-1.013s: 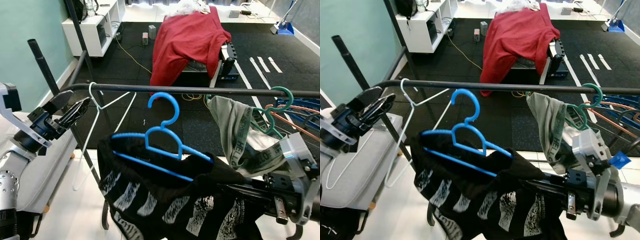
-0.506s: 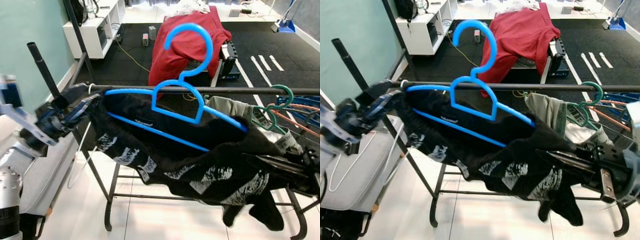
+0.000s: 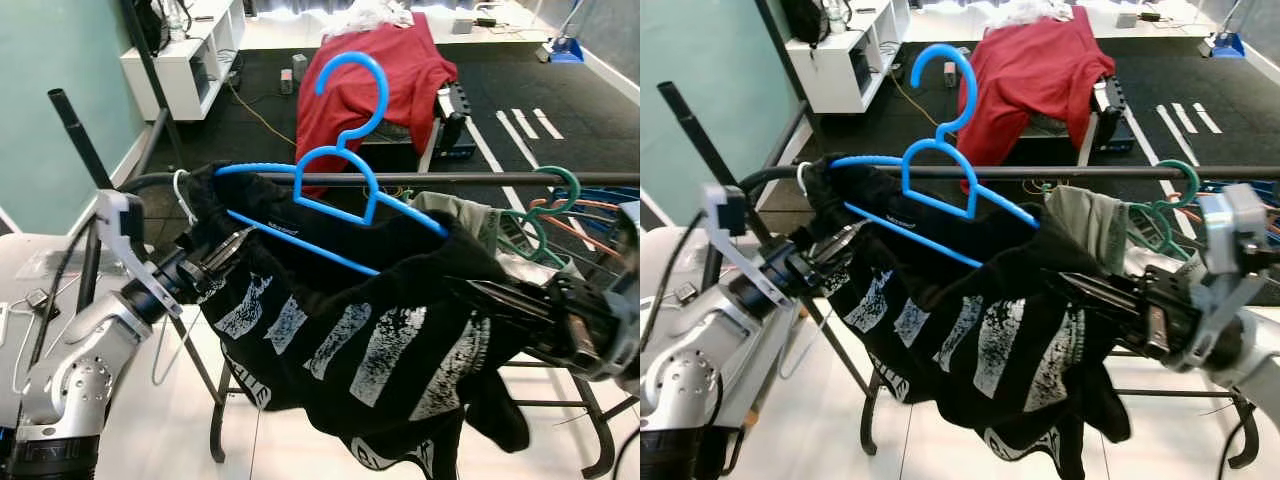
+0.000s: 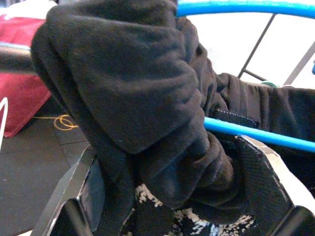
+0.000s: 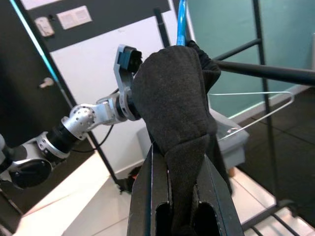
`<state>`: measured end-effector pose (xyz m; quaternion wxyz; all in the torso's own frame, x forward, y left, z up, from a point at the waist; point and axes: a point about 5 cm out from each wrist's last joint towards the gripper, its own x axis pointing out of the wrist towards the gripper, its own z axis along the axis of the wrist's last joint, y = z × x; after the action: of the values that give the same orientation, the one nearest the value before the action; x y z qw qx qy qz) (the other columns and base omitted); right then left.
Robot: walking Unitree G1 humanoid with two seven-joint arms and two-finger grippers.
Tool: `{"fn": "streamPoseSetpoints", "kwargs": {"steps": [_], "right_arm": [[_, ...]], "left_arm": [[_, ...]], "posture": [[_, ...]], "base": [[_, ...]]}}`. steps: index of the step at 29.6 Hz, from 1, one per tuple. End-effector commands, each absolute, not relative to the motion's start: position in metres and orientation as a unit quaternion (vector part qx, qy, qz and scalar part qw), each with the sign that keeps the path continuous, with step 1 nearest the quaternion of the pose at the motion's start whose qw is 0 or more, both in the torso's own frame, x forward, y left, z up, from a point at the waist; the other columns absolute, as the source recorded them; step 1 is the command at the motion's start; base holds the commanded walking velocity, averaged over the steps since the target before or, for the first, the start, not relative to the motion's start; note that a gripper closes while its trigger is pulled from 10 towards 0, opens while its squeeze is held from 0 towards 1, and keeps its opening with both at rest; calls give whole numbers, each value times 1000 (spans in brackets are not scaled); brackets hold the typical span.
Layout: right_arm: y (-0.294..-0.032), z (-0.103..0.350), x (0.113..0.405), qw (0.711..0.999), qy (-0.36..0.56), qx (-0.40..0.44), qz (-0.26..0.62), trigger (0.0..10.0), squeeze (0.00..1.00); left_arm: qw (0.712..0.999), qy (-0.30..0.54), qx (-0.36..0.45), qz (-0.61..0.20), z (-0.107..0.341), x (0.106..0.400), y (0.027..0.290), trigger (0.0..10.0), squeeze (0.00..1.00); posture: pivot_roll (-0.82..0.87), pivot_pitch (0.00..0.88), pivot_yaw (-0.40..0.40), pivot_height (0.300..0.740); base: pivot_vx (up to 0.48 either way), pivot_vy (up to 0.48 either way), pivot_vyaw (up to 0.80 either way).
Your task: Hang hanger
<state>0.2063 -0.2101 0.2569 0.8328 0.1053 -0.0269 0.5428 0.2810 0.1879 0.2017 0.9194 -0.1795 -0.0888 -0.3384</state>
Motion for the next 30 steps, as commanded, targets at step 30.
{"fn": "streamPoseSetpoints", "kwargs": {"steps": [30], "right_arm": [[-184,256,200,790,-43,131,597,0,0]], "left_arm": [[929,-71,-149,-332,189,273,174,10000,0]], "posture": [[-113,79,39,740]], "base": [[-355,0,0]]}}
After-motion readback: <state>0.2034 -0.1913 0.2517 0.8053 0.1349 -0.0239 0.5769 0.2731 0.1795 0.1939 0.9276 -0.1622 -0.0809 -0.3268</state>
